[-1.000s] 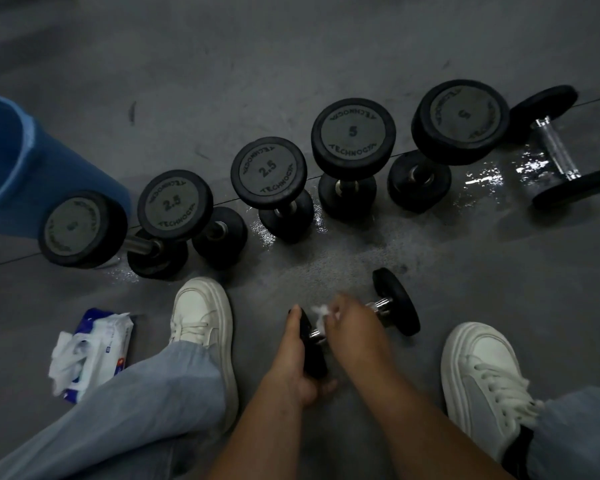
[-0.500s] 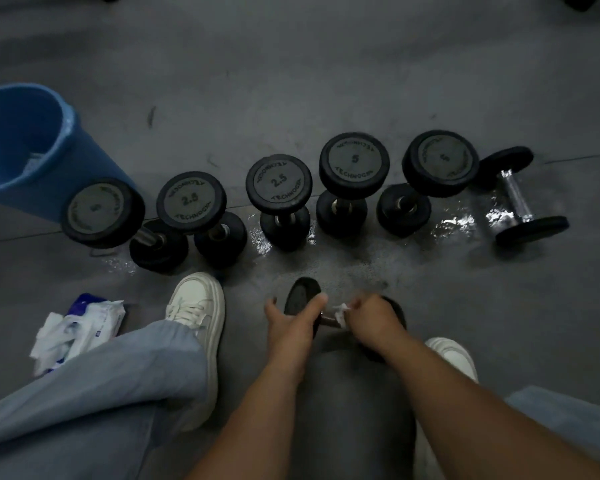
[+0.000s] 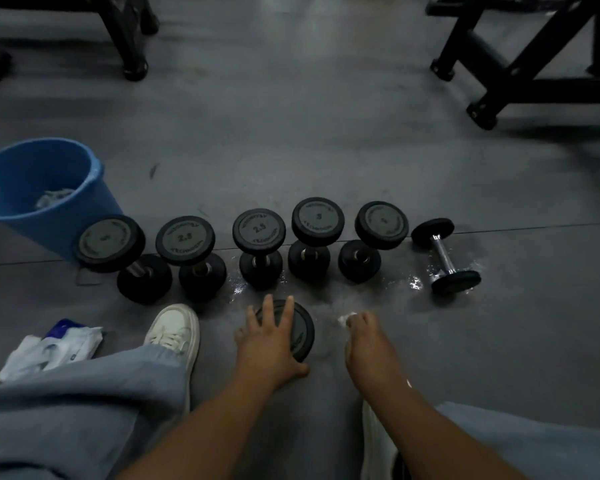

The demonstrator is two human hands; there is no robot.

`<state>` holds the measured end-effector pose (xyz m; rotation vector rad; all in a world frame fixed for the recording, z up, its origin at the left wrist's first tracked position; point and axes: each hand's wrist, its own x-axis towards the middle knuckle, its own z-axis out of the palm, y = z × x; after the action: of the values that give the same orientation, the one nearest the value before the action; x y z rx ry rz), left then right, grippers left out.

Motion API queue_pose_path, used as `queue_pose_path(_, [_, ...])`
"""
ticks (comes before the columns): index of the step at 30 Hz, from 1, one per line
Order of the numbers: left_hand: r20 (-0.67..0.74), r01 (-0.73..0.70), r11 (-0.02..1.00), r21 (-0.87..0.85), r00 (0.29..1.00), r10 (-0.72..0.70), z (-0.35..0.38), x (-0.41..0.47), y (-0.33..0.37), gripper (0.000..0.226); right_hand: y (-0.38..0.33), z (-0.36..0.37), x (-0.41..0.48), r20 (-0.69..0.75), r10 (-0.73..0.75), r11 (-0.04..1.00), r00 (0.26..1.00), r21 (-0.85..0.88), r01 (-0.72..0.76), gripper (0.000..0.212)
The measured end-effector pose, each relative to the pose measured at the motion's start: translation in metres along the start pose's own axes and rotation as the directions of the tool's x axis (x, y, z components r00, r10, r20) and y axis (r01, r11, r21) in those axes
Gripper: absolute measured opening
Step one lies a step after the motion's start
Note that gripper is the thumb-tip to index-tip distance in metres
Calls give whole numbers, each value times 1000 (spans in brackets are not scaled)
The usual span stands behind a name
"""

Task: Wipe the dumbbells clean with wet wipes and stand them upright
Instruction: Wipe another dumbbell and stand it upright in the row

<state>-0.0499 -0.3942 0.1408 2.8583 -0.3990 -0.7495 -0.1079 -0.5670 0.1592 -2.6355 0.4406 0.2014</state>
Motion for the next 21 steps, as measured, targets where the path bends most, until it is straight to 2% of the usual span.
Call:
queue_pose_path(2, [22,-15,999,33,1000,14,-4,7,3,128,1,-1,2,57,-16,998,998,-60,20,51])
queue_pose_path(4, [36,-24,999,43,999,23,-10,15,6,126,-2,-7,5,124,-18,992,992,-120,33,66])
queue_pose_path(7, [28,-57,996,63,998,55,-22,18,24,121,-2,-30,17,205,-96,968,974,-210,139,69])
queue_pose_path(10, [-20,-112,992,51,993,113,-43,21,62,117,16,-88,51,279,-122,929,953,-306,208,68])
queue_pose_path(13, [-41,-189,982,21,981,189,-68,28,105,115,42,-163,89,231,-76,873,970,-455,177,67])
queue_pose_path(15, [-48,-253,967,22,966,254,-82,38,135,115,63,-200,107,214,-12,854,977,-506,122,73])
queue_pose_path(18, [-52,-350,931,101,933,356,-96,58,184,114,104,-221,123,167,25,868,986,-493,61,80])
queue_pose_path(21, [-38,-412,891,190,904,426,-101,85,234,112,146,-213,136,89,19,909,996,-417,20,78])
